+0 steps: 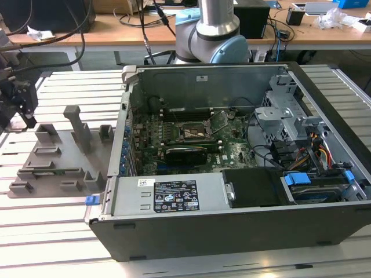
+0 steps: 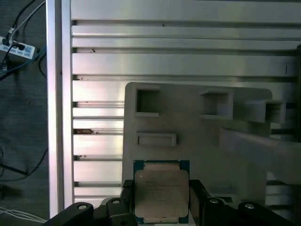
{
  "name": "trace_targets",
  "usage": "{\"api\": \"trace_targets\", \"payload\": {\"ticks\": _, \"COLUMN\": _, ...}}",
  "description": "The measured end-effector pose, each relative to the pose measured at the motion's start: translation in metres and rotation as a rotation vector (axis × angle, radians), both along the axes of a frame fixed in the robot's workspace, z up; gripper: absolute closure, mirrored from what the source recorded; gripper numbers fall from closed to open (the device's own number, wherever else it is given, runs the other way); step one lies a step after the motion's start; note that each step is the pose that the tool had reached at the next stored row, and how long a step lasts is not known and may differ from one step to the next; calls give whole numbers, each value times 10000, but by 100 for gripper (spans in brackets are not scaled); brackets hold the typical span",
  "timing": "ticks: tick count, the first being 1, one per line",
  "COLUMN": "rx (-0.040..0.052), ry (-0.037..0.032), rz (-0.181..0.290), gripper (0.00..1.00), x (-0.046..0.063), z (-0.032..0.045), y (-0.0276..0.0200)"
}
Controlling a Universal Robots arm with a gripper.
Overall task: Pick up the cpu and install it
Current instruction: 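Pick up the cpu and move it towards the insertion slot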
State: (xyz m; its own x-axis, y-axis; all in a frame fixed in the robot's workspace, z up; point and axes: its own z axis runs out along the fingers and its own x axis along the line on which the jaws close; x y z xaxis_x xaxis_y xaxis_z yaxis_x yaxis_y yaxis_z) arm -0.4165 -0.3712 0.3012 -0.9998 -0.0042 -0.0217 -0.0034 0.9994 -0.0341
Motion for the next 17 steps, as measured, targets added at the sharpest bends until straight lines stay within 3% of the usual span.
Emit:
{"api": "trace_targets", "payload": {"ticks": 6, "rx": 0, "ry": 0, "rz": 0, "gripper": 45, "x": 0, "z": 265, "y": 0}}
{"api": "trace_targets", "payload": {"ticks": 10, "rx": 0, "ry": 0, "rz": 0, "gripper": 45, "x": 0, "z": 400, "y": 0}}
{"api": "trace_targets", "payload": {"ticks": 12, "rx": 0, "ry": 0, "rz": 0, "gripper": 45, "x": 0, "z": 509, "y": 0}}
{"api": "trace_targets", "payload": {"ticks": 17, "rx": 0, "ry": 0, "rz": 0, "gripper": 45, "x": 0, "z": 639, "y": 0}}
